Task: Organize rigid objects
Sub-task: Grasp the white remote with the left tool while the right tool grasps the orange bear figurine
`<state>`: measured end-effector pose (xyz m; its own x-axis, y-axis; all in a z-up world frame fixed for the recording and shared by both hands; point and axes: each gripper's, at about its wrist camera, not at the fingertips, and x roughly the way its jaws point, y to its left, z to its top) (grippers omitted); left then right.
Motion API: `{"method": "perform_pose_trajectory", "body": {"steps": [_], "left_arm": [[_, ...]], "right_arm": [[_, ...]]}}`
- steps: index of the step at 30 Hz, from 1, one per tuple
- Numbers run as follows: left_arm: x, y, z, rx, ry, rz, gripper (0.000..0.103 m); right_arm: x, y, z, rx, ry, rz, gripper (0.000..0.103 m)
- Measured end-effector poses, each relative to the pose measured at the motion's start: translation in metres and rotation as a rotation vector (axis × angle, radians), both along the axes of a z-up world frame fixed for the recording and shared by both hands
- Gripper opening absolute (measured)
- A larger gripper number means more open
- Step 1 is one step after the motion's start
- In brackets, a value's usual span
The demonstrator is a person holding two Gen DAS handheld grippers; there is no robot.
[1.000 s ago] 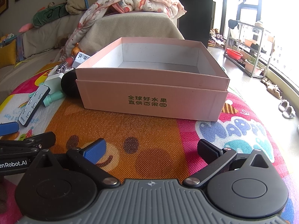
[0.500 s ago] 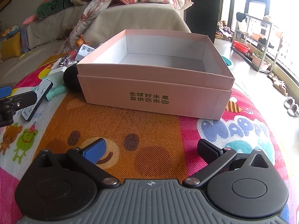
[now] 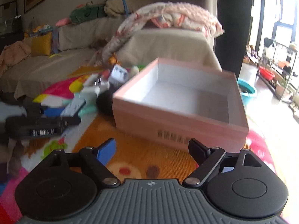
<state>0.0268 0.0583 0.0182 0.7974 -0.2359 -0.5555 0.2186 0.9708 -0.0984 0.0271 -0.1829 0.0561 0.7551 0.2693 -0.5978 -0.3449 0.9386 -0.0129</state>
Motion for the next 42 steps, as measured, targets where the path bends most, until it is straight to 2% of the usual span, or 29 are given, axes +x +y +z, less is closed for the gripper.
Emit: {"method": "perform_pose_trajectory", "body": {"steps": [3,5,7,9,10,14,18,19,21,23,26,29,32,34,38,40,42], "left_arm": [[-0.016,0.021,0.017,-0.064,-0.052,0.010,0.044],[-0.026,0.038,0.028,-0.080,-0.088,0.031,0.044],[-0.031,0.058,0.035,-0.113,-0.108,0.053,0.044],[-0.034,0.075,0.040,-0.155,-0.126,0.076,0.044],[-0.035,0.083,0.041,-0.176,-0.132,0.086,0.044],[-0.034,0.101,0.040,-0.229,-0.129,0.116,0.044],[-0.034,0.109,0.035,-0.242,-0.115,0.118,0.044],[-0.034,0.110,0.035,-0.247,-0.114,0.118,0.044],[-0.035,0.112,0.032,-0.256,-0.113,0.122,0.044],[-0.036,0.112,0.030,-0.268,-0.111,0.121,0.043],[-0.039,0.104,0.029,-0.265,-0.103,0.101,0.044],[-0.042,0.089,0.028,-0.257,-0.084,0.065,0.044],[-0.047,0.071,0.027,-0.253,-0.041,0.022,0.044],[-0.053,0.052,0.026,-0.238,-0.006,-0.033,0.044],[-0.070,0.005,0.031,-0.174,0.045,-0.202,0.044],[-0.076,-0.017,0.040,-0.155,0.040,-0.275,0.044],[-0.077,-0.038,0.057,-0.127,-0.005,-0.318,0.044]], "right_arm": [[0.040,0.022,0.041,0.030,-0.025,0.009,0.086],[0.080,0.045,0.061,0.062,0.018,0.036,0.086],[0.126,0.078,0.066,0.079,0.078,0.045,0.086],[0.171,0.116,0.061,0.099,0.155,0.052,0.086],[0.191,0.134,0.055,0.097,0.188,0.056,0.083],[0.253,0.205,0.022,0.038,0.235,0.037,0.080],[0.299,0.243,-0.013,-0.034,0.282,-0.012,0.063],[0.308,0.249,-0.020,-0.055,0.291,-0.025,0.049],[0.318,0.255,-0.028,-0.092,0.306,-0.025,0.047],[0.309,0.250,-0.017,-0.085,0.280,-0.002,0.047],[0.268,0.230,0.013,-0.043,0.265,0.104,0.047],[0.200,0.199,0.044,-0.028,0.239,0.230,0.047],[0.127,0.156,0.061,-0.038,0.227,0.308,0.047],[0.085,0.128,0.063,-0.061,0.217,0.319,0.047],[0.004,0.064,0.054,-0.144,0.189,0.287,0.047],[-0.032,0.036,0.045,-0.187,0.163,0.251,0.047],[-0.058,0.008,0.038,-0.203,0.143,0.206,0.047]]}}
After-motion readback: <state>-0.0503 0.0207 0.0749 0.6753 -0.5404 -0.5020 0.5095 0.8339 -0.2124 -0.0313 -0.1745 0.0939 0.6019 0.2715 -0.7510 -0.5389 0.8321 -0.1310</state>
